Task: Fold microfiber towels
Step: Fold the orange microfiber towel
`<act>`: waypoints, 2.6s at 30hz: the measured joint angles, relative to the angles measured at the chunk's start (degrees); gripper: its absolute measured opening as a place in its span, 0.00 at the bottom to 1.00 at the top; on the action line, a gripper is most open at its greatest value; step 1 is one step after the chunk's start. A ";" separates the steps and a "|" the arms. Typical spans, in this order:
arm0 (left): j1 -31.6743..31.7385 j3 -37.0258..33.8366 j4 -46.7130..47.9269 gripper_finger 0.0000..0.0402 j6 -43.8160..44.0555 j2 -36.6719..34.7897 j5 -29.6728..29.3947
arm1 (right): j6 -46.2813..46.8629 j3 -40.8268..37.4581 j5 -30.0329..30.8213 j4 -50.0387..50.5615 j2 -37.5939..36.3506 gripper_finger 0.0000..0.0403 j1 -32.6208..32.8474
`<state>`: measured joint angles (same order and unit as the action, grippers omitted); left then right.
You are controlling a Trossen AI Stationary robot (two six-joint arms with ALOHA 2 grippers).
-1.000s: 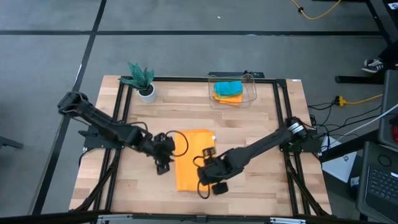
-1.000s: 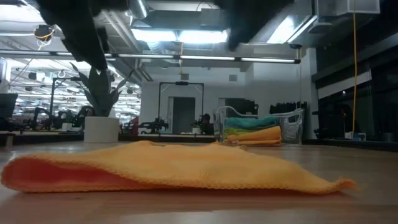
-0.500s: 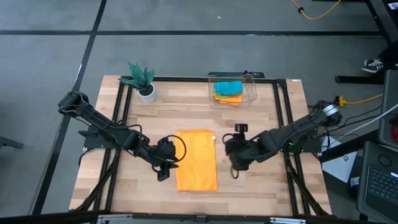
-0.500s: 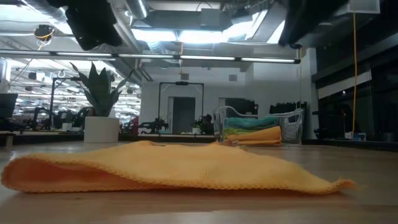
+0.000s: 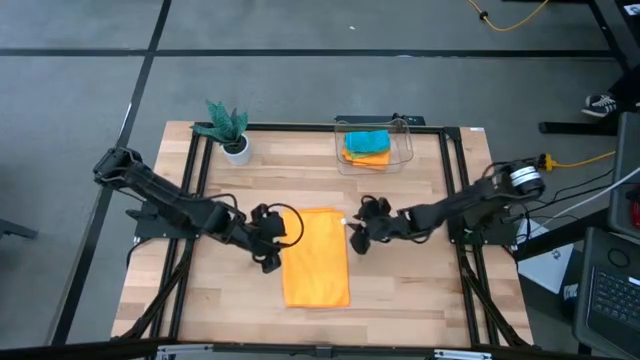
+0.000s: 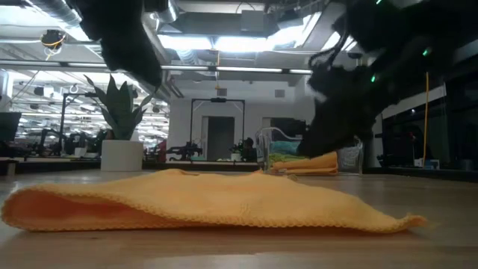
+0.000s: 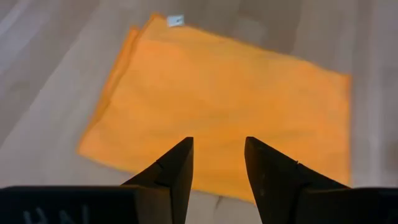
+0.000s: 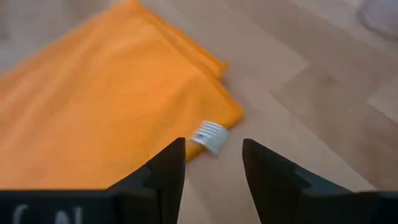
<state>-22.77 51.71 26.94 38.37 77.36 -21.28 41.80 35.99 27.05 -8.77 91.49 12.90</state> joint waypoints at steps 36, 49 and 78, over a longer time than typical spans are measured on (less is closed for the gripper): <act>13.55 -16.63 -12.08 0.34 -4.23 0.68 3.39 | -9.44 7.03 -9.45 -1.66 11.27 0.39 -8.26; 13.38 -17.93 -15.17 0.34 -4.44 0.68 2.85 | -12.07 7.11 -9.80 -1.71 11.27 0.02 -8.26; 13.38 -17.93 -15.04 0.34 -4.47 0.68 2.69 | -20.84 15.73 -11.72 3.54 15.02 0.02 -12.65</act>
<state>-9.39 33.78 11.90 33.90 78.04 -18.59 20.96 51.72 15.33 -5.22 106.51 0.25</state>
